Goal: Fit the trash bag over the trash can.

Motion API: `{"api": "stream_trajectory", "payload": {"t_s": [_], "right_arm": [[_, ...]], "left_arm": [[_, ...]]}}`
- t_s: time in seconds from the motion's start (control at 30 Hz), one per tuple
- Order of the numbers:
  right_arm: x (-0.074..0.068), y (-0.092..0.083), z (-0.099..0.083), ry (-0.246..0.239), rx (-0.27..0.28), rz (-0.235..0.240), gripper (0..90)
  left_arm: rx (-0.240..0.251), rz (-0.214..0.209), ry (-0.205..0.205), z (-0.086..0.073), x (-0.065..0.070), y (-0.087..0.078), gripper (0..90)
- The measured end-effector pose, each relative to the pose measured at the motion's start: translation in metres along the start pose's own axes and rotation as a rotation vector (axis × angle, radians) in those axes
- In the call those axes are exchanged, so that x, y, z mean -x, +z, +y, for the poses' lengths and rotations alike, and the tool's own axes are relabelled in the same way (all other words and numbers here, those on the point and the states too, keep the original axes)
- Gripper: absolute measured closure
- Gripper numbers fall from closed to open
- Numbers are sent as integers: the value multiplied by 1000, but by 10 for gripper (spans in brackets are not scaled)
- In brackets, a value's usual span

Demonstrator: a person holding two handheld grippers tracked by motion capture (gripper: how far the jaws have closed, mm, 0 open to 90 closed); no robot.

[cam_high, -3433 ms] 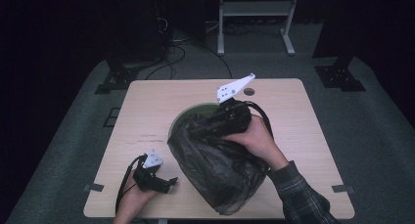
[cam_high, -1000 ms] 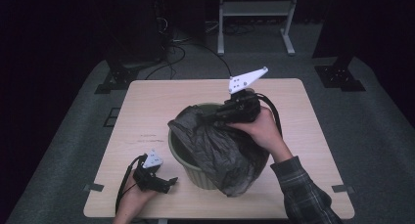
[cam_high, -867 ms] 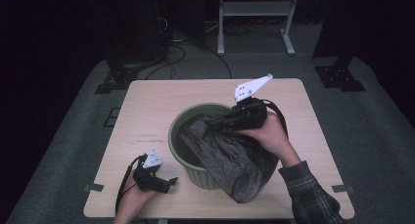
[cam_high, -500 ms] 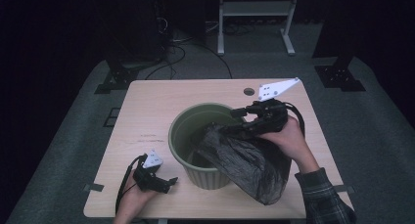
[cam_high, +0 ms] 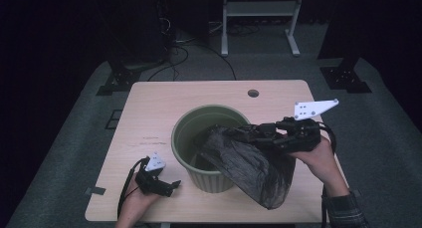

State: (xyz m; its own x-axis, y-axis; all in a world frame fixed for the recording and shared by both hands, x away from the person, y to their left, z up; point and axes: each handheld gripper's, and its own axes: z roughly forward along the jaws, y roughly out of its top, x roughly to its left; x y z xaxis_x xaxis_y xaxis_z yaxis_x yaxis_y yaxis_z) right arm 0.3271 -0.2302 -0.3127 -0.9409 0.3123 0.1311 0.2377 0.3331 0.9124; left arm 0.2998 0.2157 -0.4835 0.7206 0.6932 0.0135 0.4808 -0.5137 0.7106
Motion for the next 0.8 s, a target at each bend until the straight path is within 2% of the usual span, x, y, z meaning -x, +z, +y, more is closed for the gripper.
{"api": "stream_trajectory", "payload": {"t_s": [0.07, 0.1, 0.13, 0.17, 0.23, 0.43, 0.63, 0.8], "right_arm": [[2, 1, -5, 9, -1, 7, 542], [3, 3, -7, 10, -6, 14, 601], [3, 4, -9, 10, -10, 20, 709], [4, 6, -9, 11, -11, 28, 778], [4, 8, -9, 5, -8, 30, 881], [10, 14, 4, 2, 17, 7, 900], [16, 40, 28, -23, -29, 6, 900], [15, 63, 45, -59, -65, 13, 900]], "left_arm": [[0, 0, 0, 0, 0, 0, 0], [0, 0, 0, 0, 0, 0, 0], [1, 0, 0, 0, 0, 0, 0], [0, 0, -1, 0, 0, 0, 0], [0, 0, 0, 0, 0, 0, 0], [1, 0, 0, 0, 0, 0, 0], [4, -2, 0, 0, 1, 0, 0], [8, -27, 26, 1, 1, -5, 0]]}}
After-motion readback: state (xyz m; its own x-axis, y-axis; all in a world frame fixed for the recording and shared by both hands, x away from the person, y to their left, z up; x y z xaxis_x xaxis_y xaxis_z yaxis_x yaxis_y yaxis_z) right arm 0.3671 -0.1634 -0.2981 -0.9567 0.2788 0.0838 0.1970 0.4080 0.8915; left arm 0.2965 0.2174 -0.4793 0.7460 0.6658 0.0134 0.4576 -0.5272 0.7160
